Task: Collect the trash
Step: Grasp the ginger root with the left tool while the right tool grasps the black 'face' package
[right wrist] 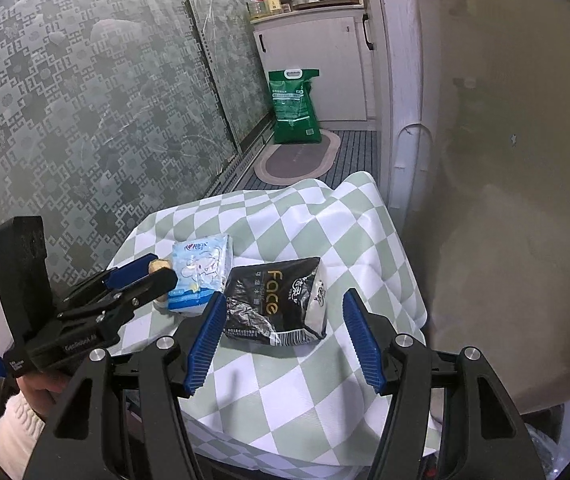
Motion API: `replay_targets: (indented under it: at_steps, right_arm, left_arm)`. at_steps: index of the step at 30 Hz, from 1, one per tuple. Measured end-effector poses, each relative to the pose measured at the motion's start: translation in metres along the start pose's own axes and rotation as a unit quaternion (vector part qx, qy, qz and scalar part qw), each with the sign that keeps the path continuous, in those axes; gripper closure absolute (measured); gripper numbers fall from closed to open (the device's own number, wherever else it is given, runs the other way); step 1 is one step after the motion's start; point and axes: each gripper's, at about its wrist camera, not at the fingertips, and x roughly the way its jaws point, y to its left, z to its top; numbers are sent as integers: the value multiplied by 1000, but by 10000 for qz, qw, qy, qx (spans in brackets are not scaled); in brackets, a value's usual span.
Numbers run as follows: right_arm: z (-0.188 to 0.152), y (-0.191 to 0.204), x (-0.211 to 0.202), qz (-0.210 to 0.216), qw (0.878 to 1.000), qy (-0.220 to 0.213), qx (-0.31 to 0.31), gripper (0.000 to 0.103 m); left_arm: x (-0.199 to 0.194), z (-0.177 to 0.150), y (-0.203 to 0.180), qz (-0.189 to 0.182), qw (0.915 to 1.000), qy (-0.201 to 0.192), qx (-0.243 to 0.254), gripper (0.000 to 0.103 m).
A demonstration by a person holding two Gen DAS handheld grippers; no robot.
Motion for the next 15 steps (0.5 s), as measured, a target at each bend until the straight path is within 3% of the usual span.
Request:
replay_targets:
  at_steps: [3, 9, 12, 15]
  right_arm:
    - [-2, 1, 3, -36, 10000, 45, -50, 42]
    - [-3, 4, 15, -123, 9997, 142, -142, 42]
    - [-5, 8, 23, -170, 9992, 223, -276, 57]
    - [-6, 12, 30, -306, 9984, 285, -382, 64]
  left_arm:
    - [4, 1, 1, 30, 10000, 59, -30, 50]
    - [5, 1, 4, -46, 9999, 88, -84, 52]
    - [2, 1, 5, -101, 9999, 45, -98, 52]
    - [-3, 2, 6, -159, 9998, -52, -126, 52]
